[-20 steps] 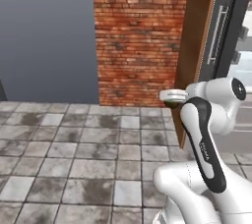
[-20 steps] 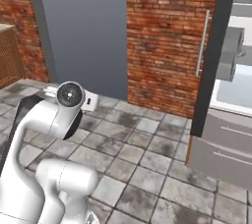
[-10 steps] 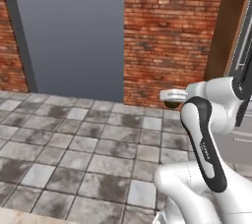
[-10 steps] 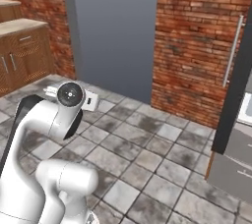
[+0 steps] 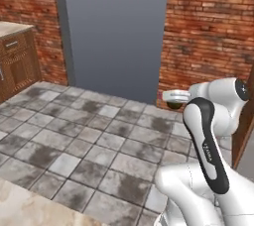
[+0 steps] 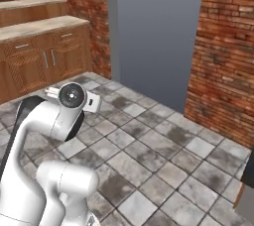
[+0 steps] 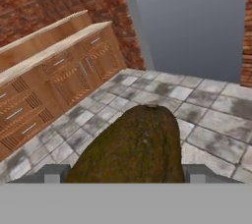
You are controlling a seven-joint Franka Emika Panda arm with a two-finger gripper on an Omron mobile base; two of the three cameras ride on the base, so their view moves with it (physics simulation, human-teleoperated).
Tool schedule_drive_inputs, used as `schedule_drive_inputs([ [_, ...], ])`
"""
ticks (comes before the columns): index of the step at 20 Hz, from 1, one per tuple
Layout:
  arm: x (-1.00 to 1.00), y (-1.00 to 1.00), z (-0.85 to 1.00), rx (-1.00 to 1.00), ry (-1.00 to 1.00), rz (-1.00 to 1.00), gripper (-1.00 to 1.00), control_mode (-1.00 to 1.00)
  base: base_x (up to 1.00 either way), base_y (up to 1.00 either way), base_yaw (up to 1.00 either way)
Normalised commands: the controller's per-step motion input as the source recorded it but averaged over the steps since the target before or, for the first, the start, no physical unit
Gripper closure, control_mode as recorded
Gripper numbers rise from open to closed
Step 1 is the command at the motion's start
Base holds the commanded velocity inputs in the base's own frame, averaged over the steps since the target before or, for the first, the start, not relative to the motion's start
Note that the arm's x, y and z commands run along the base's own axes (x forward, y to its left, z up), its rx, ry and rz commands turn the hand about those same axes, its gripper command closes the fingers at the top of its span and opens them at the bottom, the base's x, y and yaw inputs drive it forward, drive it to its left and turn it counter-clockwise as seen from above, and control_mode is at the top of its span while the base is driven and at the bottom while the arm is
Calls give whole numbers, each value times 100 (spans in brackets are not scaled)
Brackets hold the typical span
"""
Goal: Gather the mushroom and avocado from the fridge and place them on a tray on the dining counter. Then gather the steak and chicken drumstick from the fridge and place them on the other tray.
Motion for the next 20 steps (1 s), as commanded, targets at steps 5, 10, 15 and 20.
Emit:
schedule_drive_inputs([
  [5,0,0,0,0,0,0,100,100,32,10,50],
  [10,0,0,0,0,0,0,100,100,14,-13,39],
  [15,0,0,0,0,0,0,100,100,0,-37,33],
  [20,0,0,0,0,0,0,100,100,17,-32,33],
])
